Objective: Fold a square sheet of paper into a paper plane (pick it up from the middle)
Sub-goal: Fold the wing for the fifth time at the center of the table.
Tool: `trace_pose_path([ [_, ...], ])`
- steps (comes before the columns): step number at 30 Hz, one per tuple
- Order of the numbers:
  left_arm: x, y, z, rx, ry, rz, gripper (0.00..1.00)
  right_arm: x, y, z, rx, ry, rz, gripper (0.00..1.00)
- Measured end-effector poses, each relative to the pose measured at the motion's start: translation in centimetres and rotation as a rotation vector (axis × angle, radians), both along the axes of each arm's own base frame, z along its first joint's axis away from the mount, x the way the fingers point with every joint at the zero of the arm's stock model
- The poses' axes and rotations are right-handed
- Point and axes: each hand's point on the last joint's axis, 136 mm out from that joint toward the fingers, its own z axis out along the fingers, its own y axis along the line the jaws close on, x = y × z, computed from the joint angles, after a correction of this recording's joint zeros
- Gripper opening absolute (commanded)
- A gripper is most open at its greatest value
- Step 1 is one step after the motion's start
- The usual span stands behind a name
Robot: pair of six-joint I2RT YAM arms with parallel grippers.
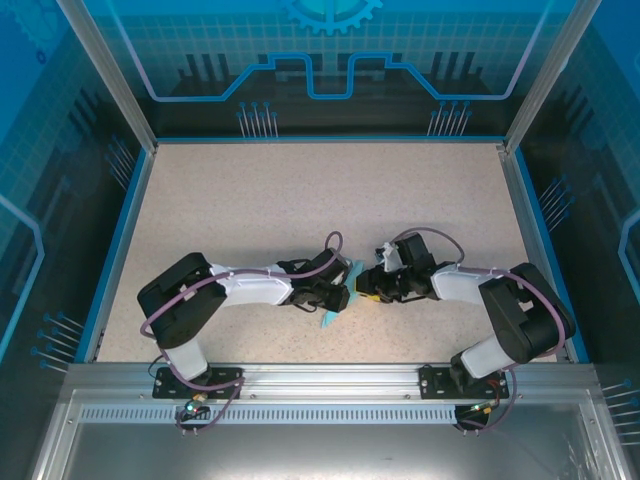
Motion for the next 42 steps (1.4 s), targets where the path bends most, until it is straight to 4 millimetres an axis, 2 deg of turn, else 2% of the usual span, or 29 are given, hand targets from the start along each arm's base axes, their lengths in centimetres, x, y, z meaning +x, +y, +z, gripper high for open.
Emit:
trace_pose_path([
  [6, 0.0, 0.0, 0.0, -0.003, -0.007, -0.006, 0.22, 0.3, 0.5, 0.6, 0.044, 0.017, -0.015, 0.42],
  [19, -0.1, 0.1, 0.1, -0.005, -0.017, -0.017, 0.22, -0.1, 1.1, -0.7, 0.08, 0.14, -0.043, 0.4],
  [29, -0.1, 0.1, 0.1, -0.007, -0.022, -0.022, 0.21, 0.2, 1.8, -0.7, 0.135, 0.188, -0.063, 0.37],
  [34, -0.1, 0.1, 0.1, -0.007, -0.022, -0.022, 0.21, 0.2, 1.9, -0.8, 0.141, 0.198, -0.064, 0.31],
  [42, -0.2, 0.2, 0.2, -0.013, -0.028, -0.022, 0.25, -0.1, 1.9, -1.7, 0.12, 0.21, -0.058, 0.1],
])
